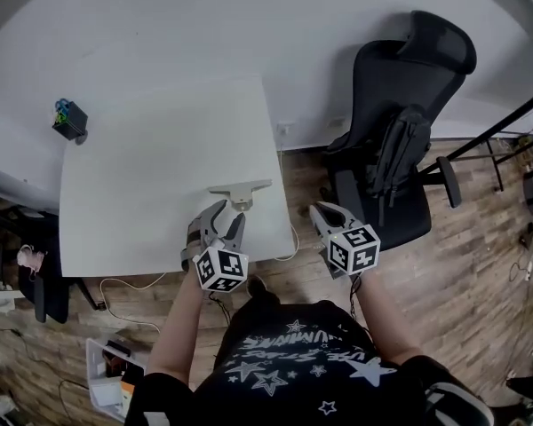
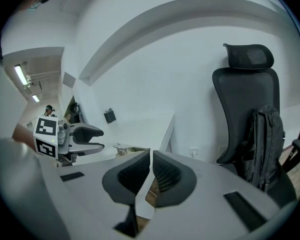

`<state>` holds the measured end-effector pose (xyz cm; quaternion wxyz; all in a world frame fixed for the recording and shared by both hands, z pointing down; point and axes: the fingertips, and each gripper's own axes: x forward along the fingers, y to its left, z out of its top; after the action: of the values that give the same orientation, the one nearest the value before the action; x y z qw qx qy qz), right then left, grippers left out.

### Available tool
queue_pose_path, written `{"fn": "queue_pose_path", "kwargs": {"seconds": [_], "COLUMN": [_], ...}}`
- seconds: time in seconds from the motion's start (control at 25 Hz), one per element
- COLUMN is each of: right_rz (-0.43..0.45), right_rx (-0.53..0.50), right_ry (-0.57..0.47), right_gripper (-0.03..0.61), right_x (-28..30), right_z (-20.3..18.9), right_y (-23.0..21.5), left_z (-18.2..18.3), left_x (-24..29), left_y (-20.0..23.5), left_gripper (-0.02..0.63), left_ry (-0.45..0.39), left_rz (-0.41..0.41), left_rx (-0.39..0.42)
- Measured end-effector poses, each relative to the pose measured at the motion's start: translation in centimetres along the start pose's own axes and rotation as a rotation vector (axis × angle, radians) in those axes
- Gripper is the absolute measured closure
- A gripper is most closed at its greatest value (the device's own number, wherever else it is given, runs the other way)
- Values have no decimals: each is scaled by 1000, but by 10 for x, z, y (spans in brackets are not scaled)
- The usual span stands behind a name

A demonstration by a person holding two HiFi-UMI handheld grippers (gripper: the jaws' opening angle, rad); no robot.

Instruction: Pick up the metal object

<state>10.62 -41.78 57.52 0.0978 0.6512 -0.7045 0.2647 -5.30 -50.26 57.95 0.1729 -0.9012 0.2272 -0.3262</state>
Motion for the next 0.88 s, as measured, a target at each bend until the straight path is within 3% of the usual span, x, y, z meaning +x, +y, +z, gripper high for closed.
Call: {"fn": "queue_pose_path", "kwargs": {"seconds": [0.64, 0.88], "right_rz": [-83, -102], "right_rx": [46, 77], "right_ry": [36, 34], "right_gripper": [529, 529], "right_x": [16, 15], "right_z": [-10, -15], "right_y": [-8, -15], "left_z": [-24, -27], "left_x": [58, 68], "left_y": [-14, -14], "left_gripper": [391, 425], "left_ry": [36, 52], "left_rz": [-116, -93], "left_rx": [316, 442]}}
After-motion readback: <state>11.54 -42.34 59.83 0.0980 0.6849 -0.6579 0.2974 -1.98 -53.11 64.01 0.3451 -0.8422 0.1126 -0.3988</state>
